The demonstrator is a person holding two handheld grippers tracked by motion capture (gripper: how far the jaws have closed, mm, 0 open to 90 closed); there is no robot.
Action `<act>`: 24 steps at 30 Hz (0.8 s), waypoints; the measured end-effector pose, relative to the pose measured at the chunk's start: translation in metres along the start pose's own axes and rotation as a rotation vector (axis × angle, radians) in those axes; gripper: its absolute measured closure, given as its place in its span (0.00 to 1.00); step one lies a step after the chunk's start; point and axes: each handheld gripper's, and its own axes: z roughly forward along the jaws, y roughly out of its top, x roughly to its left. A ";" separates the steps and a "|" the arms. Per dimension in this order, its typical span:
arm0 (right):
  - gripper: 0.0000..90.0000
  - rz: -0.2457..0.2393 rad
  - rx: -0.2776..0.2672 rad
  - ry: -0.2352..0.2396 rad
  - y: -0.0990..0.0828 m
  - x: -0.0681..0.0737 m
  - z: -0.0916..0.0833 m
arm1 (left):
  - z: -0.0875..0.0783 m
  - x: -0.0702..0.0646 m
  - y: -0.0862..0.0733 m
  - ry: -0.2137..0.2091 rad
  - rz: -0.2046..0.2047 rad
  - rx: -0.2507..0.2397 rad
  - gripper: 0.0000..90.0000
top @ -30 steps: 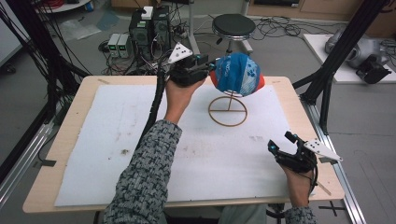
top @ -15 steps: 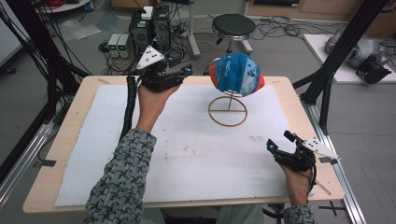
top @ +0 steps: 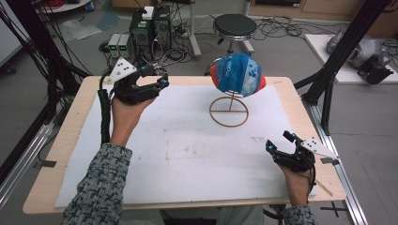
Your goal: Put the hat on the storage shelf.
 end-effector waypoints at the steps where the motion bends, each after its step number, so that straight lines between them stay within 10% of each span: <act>1: 0.13 0.000 0.000 0.000 0.000 0.000 0.000 | -0.004 0.000 -0.001 0.003 0.001 0.001 0.38; 24: 0.13 -0.010 0.006 -0.003 0.000 0.002 -0.001 | -0.075 0.002 -0.062 0.086 0.010 0.023 0.32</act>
